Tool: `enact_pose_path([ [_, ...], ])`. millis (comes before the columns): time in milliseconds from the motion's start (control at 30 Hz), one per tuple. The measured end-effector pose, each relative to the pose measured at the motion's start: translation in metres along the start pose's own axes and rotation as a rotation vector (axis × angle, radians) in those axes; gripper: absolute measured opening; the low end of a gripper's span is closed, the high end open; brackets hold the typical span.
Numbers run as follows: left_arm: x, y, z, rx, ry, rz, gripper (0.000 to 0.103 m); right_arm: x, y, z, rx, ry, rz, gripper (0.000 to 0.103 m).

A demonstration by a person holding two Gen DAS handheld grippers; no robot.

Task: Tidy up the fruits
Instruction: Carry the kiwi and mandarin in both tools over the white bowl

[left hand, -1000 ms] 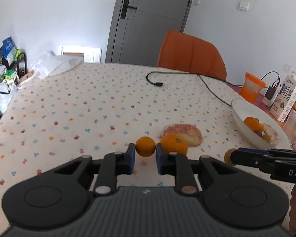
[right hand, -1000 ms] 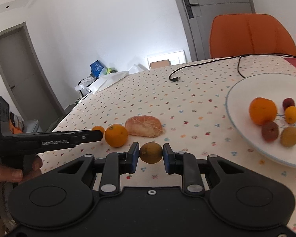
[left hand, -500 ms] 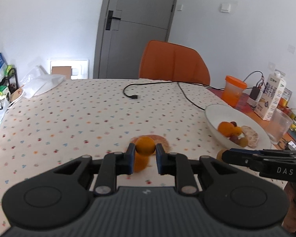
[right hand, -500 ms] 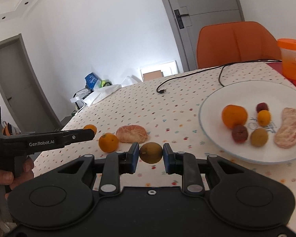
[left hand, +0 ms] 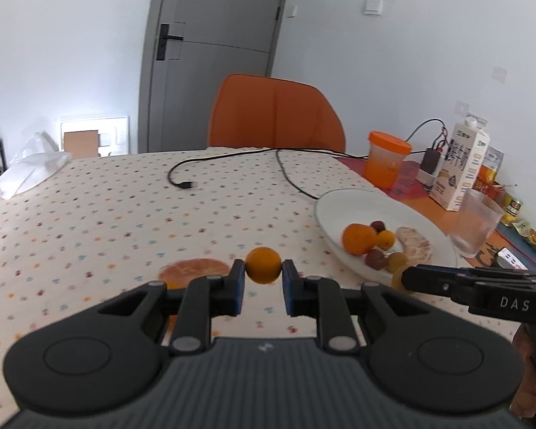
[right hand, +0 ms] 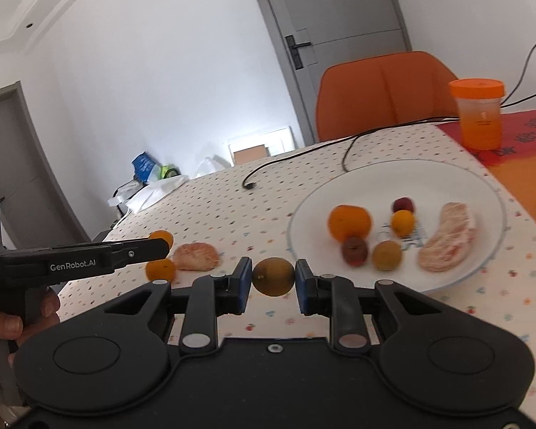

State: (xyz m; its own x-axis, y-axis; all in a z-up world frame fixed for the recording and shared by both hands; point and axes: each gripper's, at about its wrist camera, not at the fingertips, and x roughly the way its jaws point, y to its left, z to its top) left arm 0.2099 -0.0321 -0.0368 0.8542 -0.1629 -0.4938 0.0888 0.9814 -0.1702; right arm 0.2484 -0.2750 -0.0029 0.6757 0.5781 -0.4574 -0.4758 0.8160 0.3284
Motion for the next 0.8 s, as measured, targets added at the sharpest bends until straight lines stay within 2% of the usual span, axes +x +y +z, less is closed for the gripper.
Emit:
enact_pose_path([
  [333,0.018,-0.031,0.007,0.021,0.005,-0.068,0.020,-0.019,-0.026,0.005,0.019,-0.029,-0.057,0.024],
  [800,0.046,-0.068,0.027,0.069,0.002,-0.109,0.020,-0.029,-0.057,0.014,0.046,-0.067,-0.111,0.024],
])
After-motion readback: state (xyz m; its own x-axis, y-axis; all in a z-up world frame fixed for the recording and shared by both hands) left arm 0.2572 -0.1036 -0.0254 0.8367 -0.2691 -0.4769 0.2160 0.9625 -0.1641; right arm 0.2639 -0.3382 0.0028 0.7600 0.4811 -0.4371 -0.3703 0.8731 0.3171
